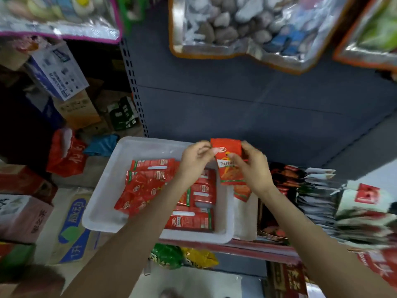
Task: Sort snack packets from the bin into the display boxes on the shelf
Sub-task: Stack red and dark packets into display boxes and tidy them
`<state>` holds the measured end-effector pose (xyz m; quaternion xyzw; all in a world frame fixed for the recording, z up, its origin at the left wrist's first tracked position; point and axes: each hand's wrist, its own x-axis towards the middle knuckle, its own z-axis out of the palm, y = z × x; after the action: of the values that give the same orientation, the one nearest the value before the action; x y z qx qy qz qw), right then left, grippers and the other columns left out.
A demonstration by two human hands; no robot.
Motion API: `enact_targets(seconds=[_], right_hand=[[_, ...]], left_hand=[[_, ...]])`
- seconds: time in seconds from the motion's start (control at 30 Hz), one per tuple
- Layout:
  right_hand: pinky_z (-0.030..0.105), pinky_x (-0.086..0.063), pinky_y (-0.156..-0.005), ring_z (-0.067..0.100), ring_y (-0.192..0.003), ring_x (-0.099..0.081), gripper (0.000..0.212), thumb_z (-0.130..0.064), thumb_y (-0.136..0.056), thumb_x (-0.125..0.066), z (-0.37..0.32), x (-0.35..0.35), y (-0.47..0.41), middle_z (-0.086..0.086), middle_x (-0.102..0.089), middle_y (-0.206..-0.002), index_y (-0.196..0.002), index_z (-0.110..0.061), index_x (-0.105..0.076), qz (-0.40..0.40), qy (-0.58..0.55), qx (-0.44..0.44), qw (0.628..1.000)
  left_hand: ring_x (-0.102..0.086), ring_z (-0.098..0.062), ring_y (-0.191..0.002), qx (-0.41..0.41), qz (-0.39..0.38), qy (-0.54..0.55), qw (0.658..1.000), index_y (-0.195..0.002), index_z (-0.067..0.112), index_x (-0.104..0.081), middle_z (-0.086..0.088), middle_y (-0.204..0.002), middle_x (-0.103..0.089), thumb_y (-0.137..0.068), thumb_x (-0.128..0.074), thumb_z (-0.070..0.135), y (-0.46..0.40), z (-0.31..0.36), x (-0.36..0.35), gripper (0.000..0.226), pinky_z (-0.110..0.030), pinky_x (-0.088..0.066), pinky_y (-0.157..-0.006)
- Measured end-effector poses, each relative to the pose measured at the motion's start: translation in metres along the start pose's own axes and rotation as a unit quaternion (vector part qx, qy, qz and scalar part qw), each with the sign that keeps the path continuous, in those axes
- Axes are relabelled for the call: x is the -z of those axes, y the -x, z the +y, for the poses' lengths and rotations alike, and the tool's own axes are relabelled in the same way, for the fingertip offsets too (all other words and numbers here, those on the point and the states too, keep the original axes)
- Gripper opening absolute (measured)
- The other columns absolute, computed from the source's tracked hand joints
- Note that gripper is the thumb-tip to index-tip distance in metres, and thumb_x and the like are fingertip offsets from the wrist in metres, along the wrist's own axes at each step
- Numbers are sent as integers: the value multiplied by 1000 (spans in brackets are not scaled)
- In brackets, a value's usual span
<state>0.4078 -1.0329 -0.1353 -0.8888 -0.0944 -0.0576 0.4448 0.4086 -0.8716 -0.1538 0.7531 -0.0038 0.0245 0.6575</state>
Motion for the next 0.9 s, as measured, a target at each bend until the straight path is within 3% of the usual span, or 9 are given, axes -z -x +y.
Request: enact_targets(seconds=[0.07, 0.17, 0.23, 0.3, 0.4, 0.53, 0.67, 0.73, 0.9], right_hand=[[31, -45, -65, 16, -71, -59, 14, -17, -89, -63, 8, 20, -1, 2, -65, -80, -94, -6, -57, 61, 8, -15, 998], [32, -47, -65, 19, -75, -62, 16, -13, -87, -65, 18, 41, 0, 4, -66, -84, -96, -9, -52, 98, -1, -58, 994], [27, -40, -63, 19, -77, -60, 20, -6, -85, -63, 21, 50, 1, 3, -63, -87, -101, -6, -50, 83, 29, -72, 994], [21, -34, -58, 17, -73, -55, 20, -1, -84, -62, 23, 56, -1, 1, -58, -83, -97, -6, -48, 77, 52, -69, 993], [24, -33, -54, 22, -68, -56, 22, 3, -80, -60, 24, 63, -5, 4, -59, -76, -88, -11, -45, 63, 98, -71, 991], [27, -38, -62, 33, -82, -61, 20, -4, -80, -62, 24, 69, -6, 11, -66, -89, -98, -9, -54, 12, 187, -64, 980], [32, -39, -63, 37, -90, -61, 19, -8, -82, -61, 28, 64, -6, 13, -65, -96, -99, -12, -52, -43, 258, -74, 962], [34, -41, -67, 35, -99, -59, 27, -7, -84, -58, 34, 53, -6, 12, -61, -105, -110, -11, -54, -71, 324, -66, 941], [43, -44, -89, 31, -113, -52, 39, -2, -81, -63, 47, 27, -1, 13, -52, -119, -119, -8, -53, -78, 482, 12, 873]], left_hand=[[-61, 4, -77, 23, -23, -5, 999, -97, 13, -63, 6, -88, -68, -87, -63, 6, -8, -1, -24, 11, -14, -47, -77], [-58, -19, -110, 86, -79, -105, 988, -130, 7, -51, -9, -127, -58, -88, -62, 7, -13, -10, -50, 44, -24, -43, -95], [-49, -24, -125, 107, -109, -159, 975, -139, 10, -42, -8, -140, -48, -90, -57, 5, -12, -14, -59, 52, -28, -38, -103], [-45, -22, -129, 111, -118, -181, 970, -141, 11, -39, -6, -143, -45, -91, -53, 4, -11, -14, -65, 53, -28, -36, -105], [-44, -22, -129, 114, -104, -189, 970, -141, 13, -40, -5, -143, -45, -91, -51, 4, -11, -11, -68, 52, -30, -37, -106], [-43, -22, -131, 101, -135, -227, 959, -143, 19, -38, -2, -145, -43, -93, -50, 8, -10, -8, -68, 52, -31, -37, -105], [-54, -27, -117, 84, -161, -271, 945, -143, 22, -38, -9, -137, -51, -93, -51, 10, -7, -4, -70, 53, -25, -44, -89], [-56, -27, -114, 79, -157, -276, 945, -143, 22, -38, -8, -139, -50, -93, -51, 8, -5, -4, -71, 54, -23, -43, -86], [-49, -19, -125, 86, -133, -238, 958, -139, 21, -44, -1, -141, -48, -92, -52, 7, 1, -7, -65, 51, -26, -41, -95]])
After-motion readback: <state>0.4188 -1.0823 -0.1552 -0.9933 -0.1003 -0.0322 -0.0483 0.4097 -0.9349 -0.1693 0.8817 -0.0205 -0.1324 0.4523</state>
